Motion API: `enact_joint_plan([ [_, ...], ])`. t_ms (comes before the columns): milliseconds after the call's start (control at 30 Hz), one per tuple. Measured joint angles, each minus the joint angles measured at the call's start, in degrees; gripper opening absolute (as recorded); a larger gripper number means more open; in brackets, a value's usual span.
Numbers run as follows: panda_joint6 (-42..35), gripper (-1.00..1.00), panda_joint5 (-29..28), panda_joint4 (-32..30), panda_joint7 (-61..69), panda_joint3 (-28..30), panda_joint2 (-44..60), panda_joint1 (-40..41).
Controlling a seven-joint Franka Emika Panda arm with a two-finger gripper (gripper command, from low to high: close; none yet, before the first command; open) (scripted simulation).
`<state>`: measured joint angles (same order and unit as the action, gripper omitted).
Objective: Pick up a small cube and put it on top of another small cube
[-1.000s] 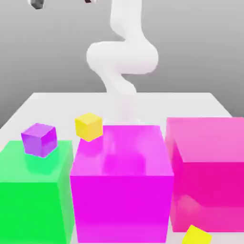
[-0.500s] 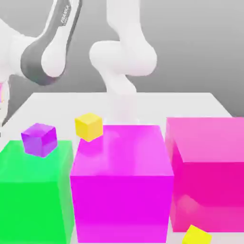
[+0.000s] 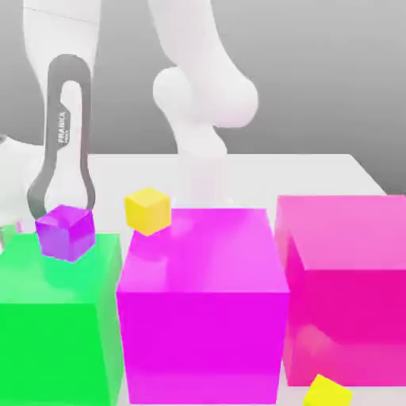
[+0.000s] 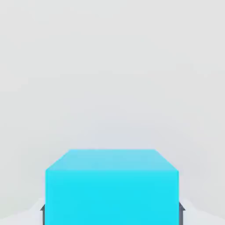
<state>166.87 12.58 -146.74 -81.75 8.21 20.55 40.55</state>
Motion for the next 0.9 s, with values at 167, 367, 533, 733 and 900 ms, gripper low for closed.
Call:
enact_joint_plan([
  [167,-7.0,-1.0,-5.7,-1.8,-4.3,3.7,-8.9,-2.5],
  [367,-20.7,-1.0,-14.2,3.9,-3.6,1.3,-20.0,-7.2],
  [533,-33.2,-1.0,-18.4,9.5,-1.7,-1.5,-28.5,-11.2],
  [733,-48.1,-1.0,-15.8,13.3,-1.6,-5.8,-37.3,-15.7],
  [900,-47.1,-1.0,-12.9,10.0,-2.1,-6.8,-37.7,-17.2],
])
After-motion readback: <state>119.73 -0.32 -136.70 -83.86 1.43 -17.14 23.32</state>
